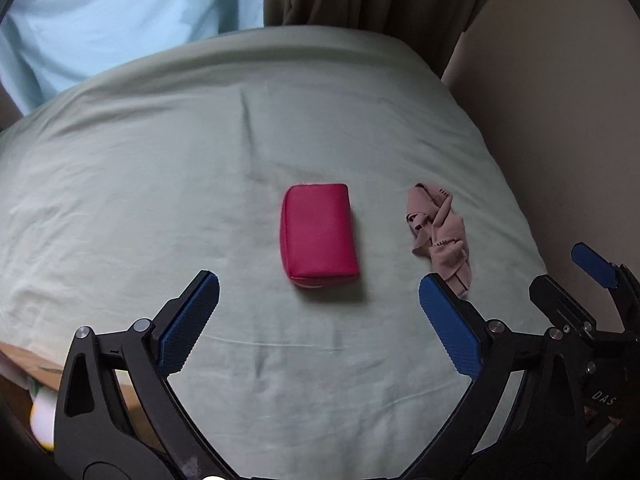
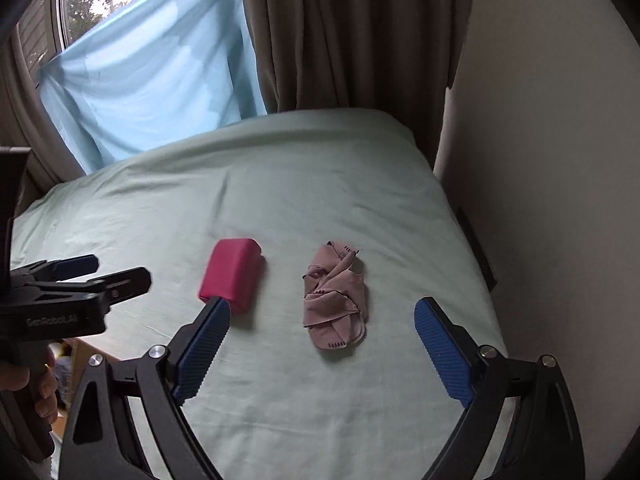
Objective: Organize soft objects
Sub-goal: 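Move both tools toward the pink pouch and pink cloth, then grasp the pink pouch with the left tool while the right tool grasps the pink cloth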
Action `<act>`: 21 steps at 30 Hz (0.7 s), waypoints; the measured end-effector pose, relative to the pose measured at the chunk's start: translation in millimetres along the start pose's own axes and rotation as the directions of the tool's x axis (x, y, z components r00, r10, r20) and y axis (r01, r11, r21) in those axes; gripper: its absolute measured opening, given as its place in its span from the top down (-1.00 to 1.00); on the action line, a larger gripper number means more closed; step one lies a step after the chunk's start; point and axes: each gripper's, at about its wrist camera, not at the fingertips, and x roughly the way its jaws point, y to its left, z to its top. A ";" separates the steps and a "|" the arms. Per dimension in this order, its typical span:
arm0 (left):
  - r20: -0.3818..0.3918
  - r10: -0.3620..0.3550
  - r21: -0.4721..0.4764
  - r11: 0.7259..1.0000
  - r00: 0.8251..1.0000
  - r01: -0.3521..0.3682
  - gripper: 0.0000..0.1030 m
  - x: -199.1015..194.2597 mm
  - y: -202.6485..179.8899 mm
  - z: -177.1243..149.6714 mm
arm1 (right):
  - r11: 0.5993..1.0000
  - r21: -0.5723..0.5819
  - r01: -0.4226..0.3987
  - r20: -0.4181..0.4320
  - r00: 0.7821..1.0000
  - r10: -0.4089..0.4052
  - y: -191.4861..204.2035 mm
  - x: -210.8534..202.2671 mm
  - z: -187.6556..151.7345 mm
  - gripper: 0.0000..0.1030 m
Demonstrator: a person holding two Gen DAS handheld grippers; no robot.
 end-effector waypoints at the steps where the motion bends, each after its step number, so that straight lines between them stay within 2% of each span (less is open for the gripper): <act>1: -0.010 0.001 -0.002 1.000 1.000 -0.001 -0.93 14.1 -0.7 1.7 | 1.000 -0.006 -0.003 -0.009 1.000 0.003 -2.7 13.8 -2.1 -0.78; 6: -0.056 0.008 -0.022 1.000 0.998 -0.009 -0.89 80.7 -2.9 10.6 | 1.000 -0.018 -0.023 -0.045 0.999 0.022 -13.1 76.5 -8.9 -0.78; 12: -0.088 0.002 -0.049 0.999 0.996 -0.007 -0.82 128.3 -1.5 19.5 | 0.999 -0.029 -0.039 -0.101 0.994 0.036 -16.2 135.6 -11.7 -0.76; 15: -0.106 0.025 -0.022 0.999 0.994 -0.027 -0.55 142.7 -4.0 20.9 | 0.998 -0.046 -0.045 -0.110 0.993 0.040 -15.0 153.3 -12.7 -0.64; 17: -0.100 0.029 -0.018 0.999 0.995 -0.031 -0.49 146.9 -3.1 21.4 | 0.998 -0.048 -0.043 -0.118 0.992 0.037 -14.4 164.2 -12.5 -0.47; 18: -0.101 0.025 -0.020 0.999 0.995 -0.028 -0.45 149.0 -2.1 21.6 | 0.998 -0.048 -0.049 -0.126 0.991 0.042 -14.3 168.9 -12.8 -0.27; 21: -0.104 0.026 -0.007 1.000 0.994 -0.027 -0.26 151.9 2.7 24.0 | 0.998 -0.052 -0.040 -0.136 0.990 0.032 -13.0 179.4 -13.7 -0.18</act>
